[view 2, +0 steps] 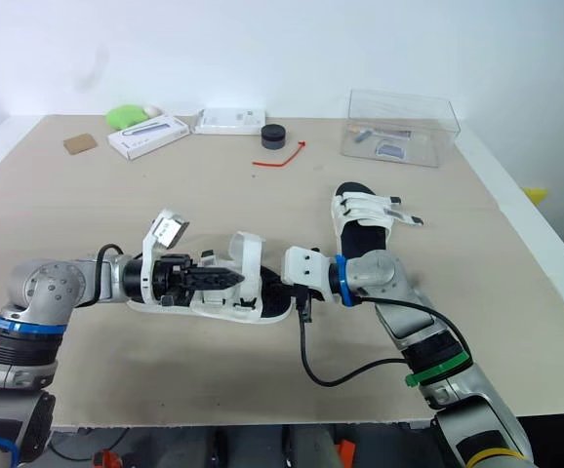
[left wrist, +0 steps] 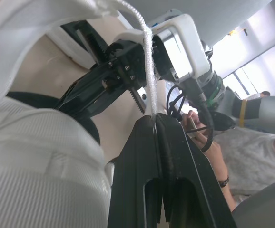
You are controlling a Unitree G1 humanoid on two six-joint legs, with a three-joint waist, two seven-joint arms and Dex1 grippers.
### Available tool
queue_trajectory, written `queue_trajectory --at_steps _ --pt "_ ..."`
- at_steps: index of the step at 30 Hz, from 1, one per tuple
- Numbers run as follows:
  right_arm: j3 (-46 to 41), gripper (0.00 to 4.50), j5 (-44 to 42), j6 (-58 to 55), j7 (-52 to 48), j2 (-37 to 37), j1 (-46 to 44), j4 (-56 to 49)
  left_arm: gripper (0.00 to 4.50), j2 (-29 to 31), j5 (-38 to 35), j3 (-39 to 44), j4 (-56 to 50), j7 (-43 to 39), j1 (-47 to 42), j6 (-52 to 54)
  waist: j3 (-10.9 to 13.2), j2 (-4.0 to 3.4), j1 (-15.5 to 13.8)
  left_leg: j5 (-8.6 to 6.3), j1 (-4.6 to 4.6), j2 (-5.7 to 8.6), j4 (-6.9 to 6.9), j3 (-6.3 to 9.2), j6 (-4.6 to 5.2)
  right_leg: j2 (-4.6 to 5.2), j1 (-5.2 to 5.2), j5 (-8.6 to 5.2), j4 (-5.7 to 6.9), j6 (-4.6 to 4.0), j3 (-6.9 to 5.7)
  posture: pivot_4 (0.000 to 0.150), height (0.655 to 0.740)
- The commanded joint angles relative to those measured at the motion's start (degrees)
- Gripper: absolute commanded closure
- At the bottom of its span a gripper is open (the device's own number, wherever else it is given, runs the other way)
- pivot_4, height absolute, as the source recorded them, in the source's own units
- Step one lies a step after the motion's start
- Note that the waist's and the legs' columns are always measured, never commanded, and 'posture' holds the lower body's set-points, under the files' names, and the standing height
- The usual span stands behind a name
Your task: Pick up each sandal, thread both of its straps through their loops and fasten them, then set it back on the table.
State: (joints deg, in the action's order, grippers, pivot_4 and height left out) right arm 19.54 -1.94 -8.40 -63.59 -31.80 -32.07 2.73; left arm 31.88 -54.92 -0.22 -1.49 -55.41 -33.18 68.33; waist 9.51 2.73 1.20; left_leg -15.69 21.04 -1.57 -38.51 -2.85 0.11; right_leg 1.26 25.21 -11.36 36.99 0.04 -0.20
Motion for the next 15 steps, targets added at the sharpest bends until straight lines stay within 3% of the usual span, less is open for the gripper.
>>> queue_trajectory --at_steps 1,15 --pt "0.5 4.5 1.5 -1.0 0.0 -1.1 0.9 1.7 4.4 0.5 0.8 1.1 1.6 -0.8 -1.2 -1.1 0.0 0.0 0.0 0.0 0.0 0.0 0.0 0.0 0.0 0.0 0.0 0.0 0.0 0.0 -0.01 0.15 0.74" --pt "0.4 4.5 1.4 -1.4 -0.5 -1.6 1.3 1.0 4.4 -0.5 1.2 2.1 3.8 -2.8 -3.6 -1.7 0.0 0.0 0.0 0.0 0.02 0.0 0.0 0.01 0.0 0.01 0.0 0.0 0.0 0.0 -0.02 0.15 0.74"
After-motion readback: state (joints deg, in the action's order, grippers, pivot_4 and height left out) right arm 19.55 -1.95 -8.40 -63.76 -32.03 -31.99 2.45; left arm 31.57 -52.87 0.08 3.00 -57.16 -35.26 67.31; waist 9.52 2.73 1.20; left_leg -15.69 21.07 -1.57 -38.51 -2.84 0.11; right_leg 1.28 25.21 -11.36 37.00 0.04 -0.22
